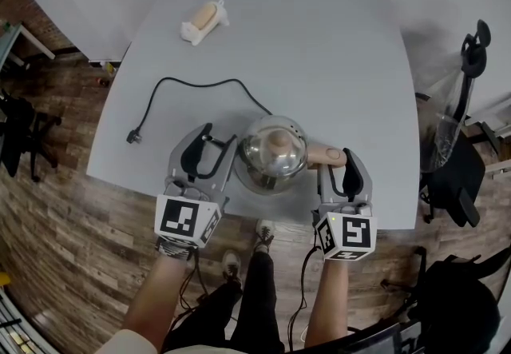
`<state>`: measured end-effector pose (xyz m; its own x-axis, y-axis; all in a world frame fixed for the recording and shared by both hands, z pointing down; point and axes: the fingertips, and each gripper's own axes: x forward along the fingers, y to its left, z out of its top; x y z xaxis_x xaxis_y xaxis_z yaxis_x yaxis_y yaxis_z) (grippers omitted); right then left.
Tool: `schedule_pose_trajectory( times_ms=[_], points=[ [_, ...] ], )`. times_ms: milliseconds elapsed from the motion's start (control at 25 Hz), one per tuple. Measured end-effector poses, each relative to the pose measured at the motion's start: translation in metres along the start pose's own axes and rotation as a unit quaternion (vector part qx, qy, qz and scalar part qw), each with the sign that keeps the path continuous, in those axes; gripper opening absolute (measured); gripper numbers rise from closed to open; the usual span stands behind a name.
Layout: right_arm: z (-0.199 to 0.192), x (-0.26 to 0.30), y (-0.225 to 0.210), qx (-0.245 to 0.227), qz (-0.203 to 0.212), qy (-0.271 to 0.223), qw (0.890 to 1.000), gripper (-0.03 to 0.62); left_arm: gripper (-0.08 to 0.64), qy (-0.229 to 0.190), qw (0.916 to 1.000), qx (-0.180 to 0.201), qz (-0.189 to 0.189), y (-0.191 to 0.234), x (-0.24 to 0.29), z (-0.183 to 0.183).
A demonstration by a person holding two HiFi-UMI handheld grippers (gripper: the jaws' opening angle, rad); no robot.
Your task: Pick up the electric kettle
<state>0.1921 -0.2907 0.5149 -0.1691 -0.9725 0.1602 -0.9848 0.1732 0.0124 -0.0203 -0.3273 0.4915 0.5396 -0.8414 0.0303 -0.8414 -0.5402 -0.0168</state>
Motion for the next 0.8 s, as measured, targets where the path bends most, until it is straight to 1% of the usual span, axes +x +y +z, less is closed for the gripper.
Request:
schedule_pose_trajectory(
  times_ms=[120,320,600,800],
  points=[
    [-0.0001,0.0032,0.0,0.0,0.003,0.0,1.0,0.189,0.207,0.0,1.0,0.0,0.0,0.001,0.0014,-0.0022],
    [0.0015,0.0061,0.0015,0.001,0.007,-0.003,1.0,0.189,0.207,-0.001,0.9999,0.011,-0.003,-0.0004,0.0016,-0.0006],
    [0.0022,0.0067,0.0023,0.008,0.01,-0.005,1.0,0.189,0.207,-0.003,1.0,0.007,-0.003,-0.0001,0.0009,-0.0007],
    [0.0029,0.0064,0.0019,0.01,0.007,-0.008,1.0,0.189,0.192,0.0,0.9998,0.02,-0.003,-0.0022,0.001,-0.0002]
  ],
)
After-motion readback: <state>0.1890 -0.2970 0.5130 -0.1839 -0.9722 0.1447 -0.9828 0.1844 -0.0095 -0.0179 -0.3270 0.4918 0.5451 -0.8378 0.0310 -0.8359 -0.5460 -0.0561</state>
